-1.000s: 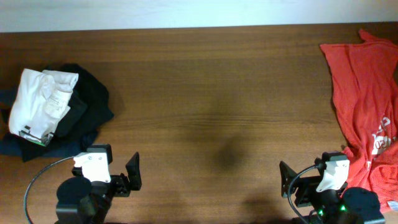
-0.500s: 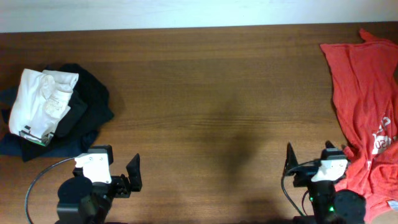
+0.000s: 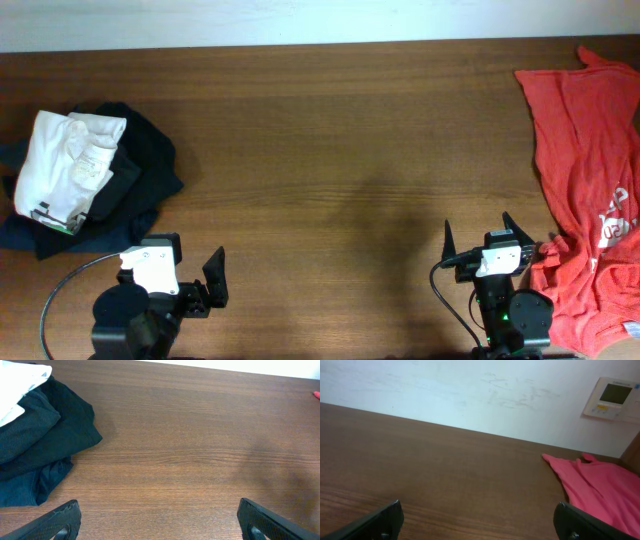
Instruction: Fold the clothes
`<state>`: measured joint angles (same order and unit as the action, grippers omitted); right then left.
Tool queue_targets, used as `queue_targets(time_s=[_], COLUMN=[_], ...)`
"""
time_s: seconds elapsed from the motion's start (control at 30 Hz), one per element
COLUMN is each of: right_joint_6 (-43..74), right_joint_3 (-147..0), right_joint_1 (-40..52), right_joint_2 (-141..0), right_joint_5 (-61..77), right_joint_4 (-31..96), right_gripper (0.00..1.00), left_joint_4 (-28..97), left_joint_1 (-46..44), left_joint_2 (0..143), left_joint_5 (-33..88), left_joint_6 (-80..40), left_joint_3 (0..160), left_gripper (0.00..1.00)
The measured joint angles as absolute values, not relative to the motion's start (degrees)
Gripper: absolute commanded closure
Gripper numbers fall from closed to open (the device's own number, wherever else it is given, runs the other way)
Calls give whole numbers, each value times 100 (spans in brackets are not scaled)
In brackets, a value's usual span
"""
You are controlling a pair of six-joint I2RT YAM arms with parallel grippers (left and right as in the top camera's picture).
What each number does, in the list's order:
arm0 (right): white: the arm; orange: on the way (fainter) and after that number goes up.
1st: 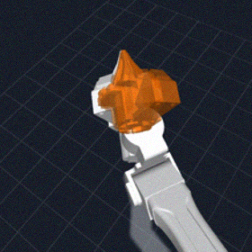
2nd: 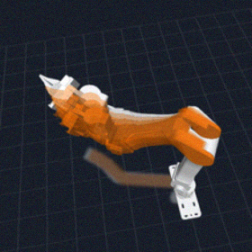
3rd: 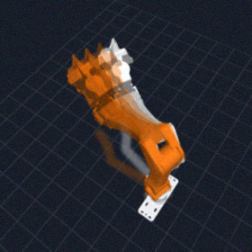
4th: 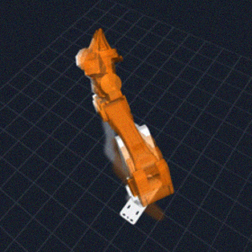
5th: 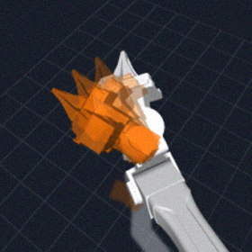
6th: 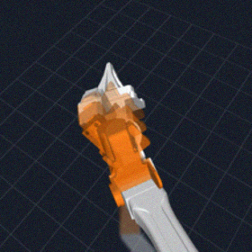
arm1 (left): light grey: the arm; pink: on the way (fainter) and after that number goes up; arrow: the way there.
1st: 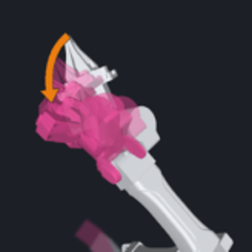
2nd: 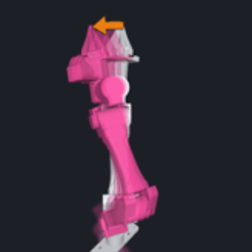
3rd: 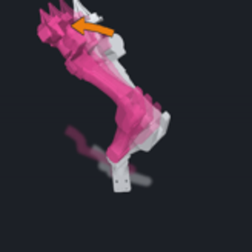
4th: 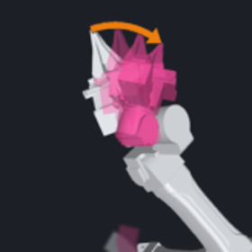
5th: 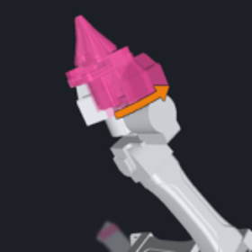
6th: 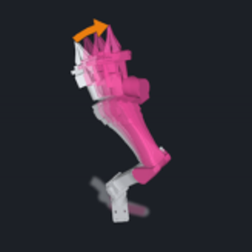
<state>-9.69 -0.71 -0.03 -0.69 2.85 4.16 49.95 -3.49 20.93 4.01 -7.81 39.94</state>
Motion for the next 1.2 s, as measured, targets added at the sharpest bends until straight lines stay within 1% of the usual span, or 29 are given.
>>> queue_targets(time_s=[0.33,0.37,0.43,0.5,0.57,0.67,0.7,0.73,0.77,1.2], right_joint_6=[-969,-967,-972,-974,-974,-976,-974,-974,-974,-989], right_joint_3=[-71,-71,-71,-71,-71,-71,-71,-71,-71,-71], right_joint_1=[-3,-3,-3,-3,-3,-3,-3,-3,-3,-3], right_joint_2=[-69,-69,-73,-75,-69,-60,-60,-60,-64,-62], right_joint_5=[285,285,285,292,303,303,303,305,305,305], right_joint_4=[414,416,414,410,405,408,405,403,403,403], right_gripper=[1,2,1,1,1,1,1,1,1,1], left_joint_4=[4995,4995,5017,4998,4447,2477,1398,797,530,489], left_joint_1=[-349,-349,-349,-349,-349,-349,-349,-349,-349,-349], left_joint_2=[2069,1959,1267,567,119,93,84,75,71,69], left_joint_5=[401,401,250,115,12,-86,-93,-97,-89,-91], left_joint_6=[-781,-779,-775,-773,-757,-384,-121,16,119,261], left_joint_3=[3994,3983,3782,3002,2180,1251,814,473,200,102], left_gripper=[1,1,1,1,1,1,1,1,1,1])
